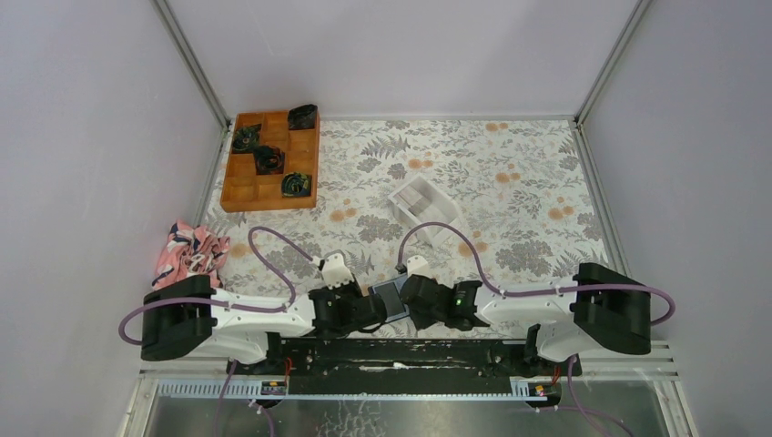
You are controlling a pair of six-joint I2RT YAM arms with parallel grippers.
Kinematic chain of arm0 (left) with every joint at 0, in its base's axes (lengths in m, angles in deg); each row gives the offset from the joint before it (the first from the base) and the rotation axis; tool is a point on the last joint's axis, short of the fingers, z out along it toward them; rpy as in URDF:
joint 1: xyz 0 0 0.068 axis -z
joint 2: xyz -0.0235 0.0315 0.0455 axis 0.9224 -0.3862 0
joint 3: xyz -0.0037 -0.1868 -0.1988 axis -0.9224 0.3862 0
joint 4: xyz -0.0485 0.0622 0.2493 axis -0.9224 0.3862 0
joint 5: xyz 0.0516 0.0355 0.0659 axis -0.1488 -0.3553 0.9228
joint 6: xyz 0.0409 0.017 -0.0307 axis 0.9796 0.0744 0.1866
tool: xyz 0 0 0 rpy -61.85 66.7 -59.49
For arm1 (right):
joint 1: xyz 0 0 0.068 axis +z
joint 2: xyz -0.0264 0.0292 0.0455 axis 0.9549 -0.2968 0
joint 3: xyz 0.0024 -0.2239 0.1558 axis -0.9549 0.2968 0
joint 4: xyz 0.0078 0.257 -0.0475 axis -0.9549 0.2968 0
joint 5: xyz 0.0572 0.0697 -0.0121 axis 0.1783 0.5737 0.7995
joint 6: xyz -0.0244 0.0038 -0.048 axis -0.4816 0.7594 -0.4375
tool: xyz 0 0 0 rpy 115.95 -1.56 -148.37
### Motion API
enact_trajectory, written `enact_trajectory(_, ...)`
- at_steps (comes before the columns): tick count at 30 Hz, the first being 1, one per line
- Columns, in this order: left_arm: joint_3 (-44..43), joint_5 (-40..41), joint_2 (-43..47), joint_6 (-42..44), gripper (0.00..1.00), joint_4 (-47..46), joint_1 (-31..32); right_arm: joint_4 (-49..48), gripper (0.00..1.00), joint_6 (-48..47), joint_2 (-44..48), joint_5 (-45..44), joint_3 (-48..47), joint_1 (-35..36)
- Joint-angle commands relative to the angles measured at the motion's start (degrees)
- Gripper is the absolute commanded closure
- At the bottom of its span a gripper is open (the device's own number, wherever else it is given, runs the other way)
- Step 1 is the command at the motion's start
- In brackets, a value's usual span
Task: Put the credit cards into the card holder
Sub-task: Adjust the card holder at the center of the board.
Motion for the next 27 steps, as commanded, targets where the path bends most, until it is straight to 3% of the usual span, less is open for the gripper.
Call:
enact_trajectory(1,1.05,0.94,1.58,3.67,0.92,-1.65,-1.33,-0.41,0.94,2.72,-1.89,-3.11,0.48,0.88)
enact_trajectory(17,4.51,-0.73,5.55,7.04,0.92,-5.35,-6.25,-2.44,0.94,-0.37,-13.24,-4.03,-7.07,-0.36)
enact_trajectory(27,3.53,-2.01,4.84,9.71,0.92,-7.94,-6.82,0.11,0.94,-0.64,-10.69,-4.12,-5.70,-2.64)
